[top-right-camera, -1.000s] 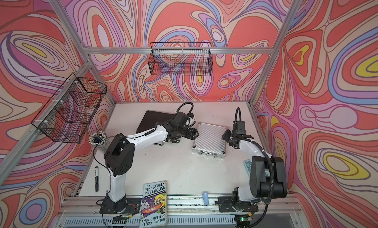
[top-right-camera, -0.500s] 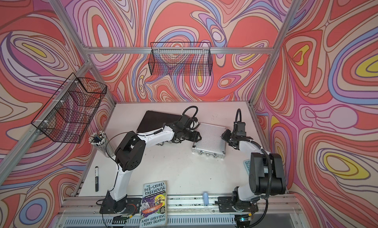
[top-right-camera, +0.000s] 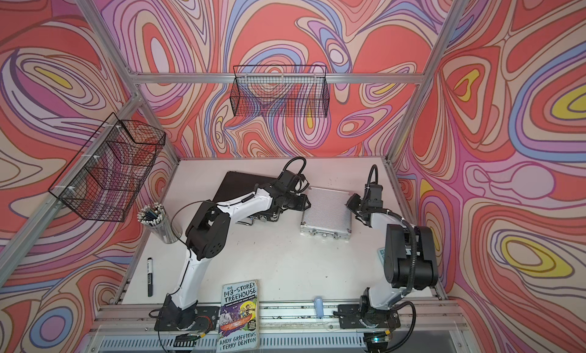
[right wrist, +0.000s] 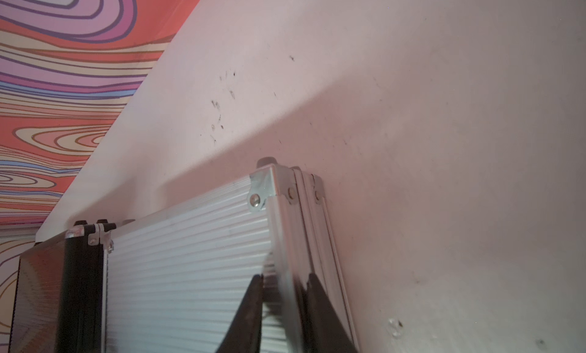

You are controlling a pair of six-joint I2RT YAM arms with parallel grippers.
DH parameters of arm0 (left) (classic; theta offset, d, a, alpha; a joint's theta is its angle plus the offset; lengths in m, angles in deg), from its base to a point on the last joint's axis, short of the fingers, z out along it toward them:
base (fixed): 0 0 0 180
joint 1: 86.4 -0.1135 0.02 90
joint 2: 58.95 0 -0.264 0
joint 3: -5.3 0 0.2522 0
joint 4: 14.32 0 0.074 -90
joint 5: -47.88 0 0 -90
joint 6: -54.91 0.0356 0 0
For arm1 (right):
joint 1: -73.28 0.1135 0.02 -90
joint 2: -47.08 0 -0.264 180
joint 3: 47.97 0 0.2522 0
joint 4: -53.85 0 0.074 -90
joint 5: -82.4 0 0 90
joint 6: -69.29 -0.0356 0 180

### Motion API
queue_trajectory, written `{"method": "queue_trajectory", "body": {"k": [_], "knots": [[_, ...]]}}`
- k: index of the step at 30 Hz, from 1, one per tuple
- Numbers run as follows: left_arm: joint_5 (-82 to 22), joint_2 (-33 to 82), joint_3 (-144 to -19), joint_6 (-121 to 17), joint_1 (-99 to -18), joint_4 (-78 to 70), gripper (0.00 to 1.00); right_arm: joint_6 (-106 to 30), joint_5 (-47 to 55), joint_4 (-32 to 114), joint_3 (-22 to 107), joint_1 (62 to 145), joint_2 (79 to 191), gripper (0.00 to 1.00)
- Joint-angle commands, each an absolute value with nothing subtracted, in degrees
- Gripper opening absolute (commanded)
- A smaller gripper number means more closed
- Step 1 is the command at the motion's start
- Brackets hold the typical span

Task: Open the poker set cases
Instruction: Move the poker set case to the center of the board.

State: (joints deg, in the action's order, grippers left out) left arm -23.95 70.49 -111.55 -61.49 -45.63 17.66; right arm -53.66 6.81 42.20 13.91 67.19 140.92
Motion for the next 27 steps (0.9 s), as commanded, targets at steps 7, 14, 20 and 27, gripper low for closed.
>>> {"method": "queue_trajectory", "body": {"k": [7, 14, 20, 27], "knots": [[-19.86, 80.98, -123.02, -61.03, -44.95, 13.47, 0.3, -58.31, 17.6, 47.15, 19.11, 69.67, 150.01, 0.2], [-19.63, 85.82, -130.65, -61.75, -47.85, 14.15, 0.3, -61.97, 18.9, 53.82, 24.03, 70.09, 156.27, 0.2], [-19.83, 85.67, -130.53, -61.94, -49.16, 14.08, 0.3, -60.48, 19.33, 52.81, 30.84, 70.86, 161.39, 0.24], [-21.36, 81.11, -122.49, -63.25, -51.09, 9.96, 0.48, -56.82, 16.57, 47.45, 34.82, 70.82, 161.39, 0.48]]}}
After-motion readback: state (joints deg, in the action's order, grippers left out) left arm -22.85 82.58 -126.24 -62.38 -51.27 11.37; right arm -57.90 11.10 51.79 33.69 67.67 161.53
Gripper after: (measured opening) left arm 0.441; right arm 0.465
